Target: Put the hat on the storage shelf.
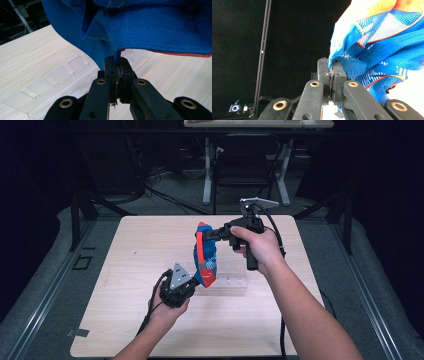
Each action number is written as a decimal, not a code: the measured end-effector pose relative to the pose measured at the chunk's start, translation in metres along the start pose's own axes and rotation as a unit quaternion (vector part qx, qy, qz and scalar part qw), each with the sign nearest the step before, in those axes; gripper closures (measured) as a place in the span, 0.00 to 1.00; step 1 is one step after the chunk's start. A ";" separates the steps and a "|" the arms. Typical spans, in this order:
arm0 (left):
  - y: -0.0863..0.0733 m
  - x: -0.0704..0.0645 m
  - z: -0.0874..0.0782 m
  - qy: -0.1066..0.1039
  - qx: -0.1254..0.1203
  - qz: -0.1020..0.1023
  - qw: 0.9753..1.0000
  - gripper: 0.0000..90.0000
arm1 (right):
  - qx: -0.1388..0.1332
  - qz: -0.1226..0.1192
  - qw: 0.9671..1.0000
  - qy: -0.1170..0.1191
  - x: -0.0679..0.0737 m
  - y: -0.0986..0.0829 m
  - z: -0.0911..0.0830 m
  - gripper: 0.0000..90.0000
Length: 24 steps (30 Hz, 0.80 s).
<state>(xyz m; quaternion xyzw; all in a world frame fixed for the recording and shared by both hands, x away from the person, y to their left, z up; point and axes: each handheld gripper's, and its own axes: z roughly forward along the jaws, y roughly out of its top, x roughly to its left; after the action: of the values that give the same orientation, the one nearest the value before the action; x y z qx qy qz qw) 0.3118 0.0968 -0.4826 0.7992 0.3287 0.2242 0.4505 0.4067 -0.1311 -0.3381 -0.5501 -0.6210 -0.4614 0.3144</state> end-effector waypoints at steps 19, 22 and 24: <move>-0.018 -0.003 0.014 0.015 0.020 -0.007 1.000 0.98 | -0.008 -0.006 0.998 -0.057 -0.021 0.000 0.003 0.98; -0.021 -0.003 0.015 0.014 0.021 -0.009 1.000 0.98 | -0.017 -0.005 0.997 -0.071 -0.026 0.001 0.002 0.98; -0.023 -0.002 0.016 0.013 0.023 -0.011 1.000 0.98 | -0.018 -0.005 0.997 -0.080 -0.029 0.001 0.000 0.97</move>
<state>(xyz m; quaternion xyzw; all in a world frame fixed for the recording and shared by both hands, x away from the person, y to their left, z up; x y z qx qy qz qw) 0.3140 0.0949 -0.5104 0.8027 0.3488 0.2221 0.4298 0.4137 -0.1421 -0.3639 -0.5876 -0.6388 -0.4285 0.2511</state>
